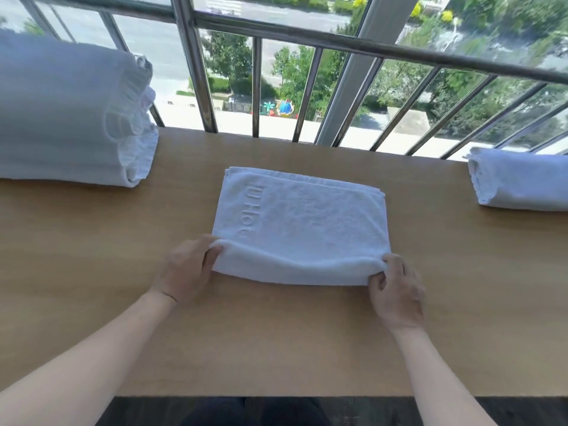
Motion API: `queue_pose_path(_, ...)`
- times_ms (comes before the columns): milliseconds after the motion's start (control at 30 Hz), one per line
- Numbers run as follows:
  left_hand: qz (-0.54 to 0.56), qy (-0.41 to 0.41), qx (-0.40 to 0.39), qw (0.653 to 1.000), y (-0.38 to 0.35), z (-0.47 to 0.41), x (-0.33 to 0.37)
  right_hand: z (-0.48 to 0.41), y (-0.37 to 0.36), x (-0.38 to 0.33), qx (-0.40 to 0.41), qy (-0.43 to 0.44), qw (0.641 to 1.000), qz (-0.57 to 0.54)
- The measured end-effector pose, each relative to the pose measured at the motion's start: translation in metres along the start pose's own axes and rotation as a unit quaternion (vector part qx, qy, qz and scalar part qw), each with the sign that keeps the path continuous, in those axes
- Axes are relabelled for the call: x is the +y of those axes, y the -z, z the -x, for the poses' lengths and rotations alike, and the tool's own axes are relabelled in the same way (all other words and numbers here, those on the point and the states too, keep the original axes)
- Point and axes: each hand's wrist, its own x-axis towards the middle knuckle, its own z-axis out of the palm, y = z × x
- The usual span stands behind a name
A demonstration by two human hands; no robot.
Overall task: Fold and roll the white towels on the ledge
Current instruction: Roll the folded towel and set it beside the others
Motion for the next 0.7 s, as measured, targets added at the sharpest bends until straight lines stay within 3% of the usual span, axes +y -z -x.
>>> queue_pose_path(67,0.061,0.108,-0.014,0.992,-0.004,-0.024,0.004,-0.029,0.003,-0.002,-0.005,-0.037,0.999,-0.035)
queue_pose_path(133,0.106,0.165,-0.006,0.981,-0.007,-0.053,0.006,-0.058,0.002,-0.001,-0.002,-0.072,0.996,-0.061)
queue_pose_path(367,0.091,0.258,0.076,0.959,-0.020,-0.137,0.007,-0.150,-0.010,-0.003,0.001,-0.079,0.984,-0.162)
queue_pose_path(567,0.013,0.357,0.015,0.934,-0.035,-0.178,-0.007,-0.188,-0.039,0.002,-0.044,-0.125,0.979,-0.156)
queue_pose_path(700,0.046,0.391,0.001,0.919,-0.049,-0.179,-0.017,-0.189,-0.058,0.008,-0.055,-0.178,0.970,-0.155)
